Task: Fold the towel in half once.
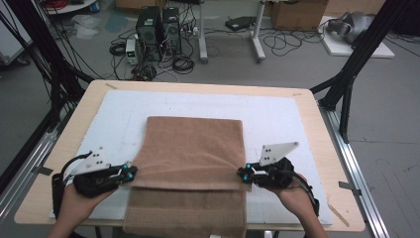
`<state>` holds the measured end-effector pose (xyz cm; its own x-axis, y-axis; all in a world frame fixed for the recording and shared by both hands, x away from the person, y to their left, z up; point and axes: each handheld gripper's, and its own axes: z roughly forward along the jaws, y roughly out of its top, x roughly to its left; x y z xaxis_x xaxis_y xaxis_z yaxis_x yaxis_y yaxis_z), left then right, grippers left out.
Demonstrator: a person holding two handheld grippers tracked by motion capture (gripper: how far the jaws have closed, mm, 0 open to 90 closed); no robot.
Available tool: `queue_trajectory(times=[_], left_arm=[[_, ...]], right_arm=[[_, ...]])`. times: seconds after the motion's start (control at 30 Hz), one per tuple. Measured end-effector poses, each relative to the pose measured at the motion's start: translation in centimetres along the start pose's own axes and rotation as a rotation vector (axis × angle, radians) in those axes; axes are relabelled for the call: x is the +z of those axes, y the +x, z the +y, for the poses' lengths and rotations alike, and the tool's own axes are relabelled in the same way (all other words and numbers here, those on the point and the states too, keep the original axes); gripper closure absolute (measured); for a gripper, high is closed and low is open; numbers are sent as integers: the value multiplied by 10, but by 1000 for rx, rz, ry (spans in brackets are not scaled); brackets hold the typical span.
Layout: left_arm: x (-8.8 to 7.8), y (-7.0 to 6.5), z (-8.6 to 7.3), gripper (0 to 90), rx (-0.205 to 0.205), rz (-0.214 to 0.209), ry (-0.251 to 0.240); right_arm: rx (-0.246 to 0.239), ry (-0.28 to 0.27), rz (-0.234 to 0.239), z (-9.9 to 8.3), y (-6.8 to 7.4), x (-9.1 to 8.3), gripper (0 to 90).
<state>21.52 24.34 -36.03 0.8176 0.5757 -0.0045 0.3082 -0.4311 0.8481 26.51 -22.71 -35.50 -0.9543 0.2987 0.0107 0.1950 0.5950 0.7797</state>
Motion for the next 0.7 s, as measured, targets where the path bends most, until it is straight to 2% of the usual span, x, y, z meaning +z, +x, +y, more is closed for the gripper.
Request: queue_trajectory(times=[0.03,0.07,0.1,0.13,0.17,0.2,0.3,0.4,0.47,0.57,0.63,0.7], left_arm=[[-6,-7,-1,856,21,-16,8],[-9,-12,-2,818,24,-23,11],[-12,-14,-4,726,25,-17,18],[-15,-15,-5,664,24,-4,29],[-16,-13,-6,656,25,7,34],[-15,-8,-8,638,12,19,35],[-9,3,-9,611,8,55,28],[2,15,-7,538,-28,57,-17],[14,22,-4,516,-36,70,-40],[30,34,1,496,-36,95,-32],[44,45,4,493,-10,148,-12],[55,54,6,489,-14,161,-4]], right_arm=[[-20,2,27,0,9,-6,793],[-21,-5,40,-1,15,-10,720],[-17,-13,47,-1,18,-12,671],[-7,-21,64,-2,20,-15,664],[-10,-25,67,-3,22,-17,644],[-10,-26,49,-4,21,-18,628],[12,-19,23,-5,13,-13,584],[38,-5,-17,-7,1,-3,536],[66,3,-49,-7,-10,4,512],[97,5,-83,-8,-29,16,478],[123,-2,-93,-7,-43,24,453],[134,10,-129,-4,-58,33,430]])
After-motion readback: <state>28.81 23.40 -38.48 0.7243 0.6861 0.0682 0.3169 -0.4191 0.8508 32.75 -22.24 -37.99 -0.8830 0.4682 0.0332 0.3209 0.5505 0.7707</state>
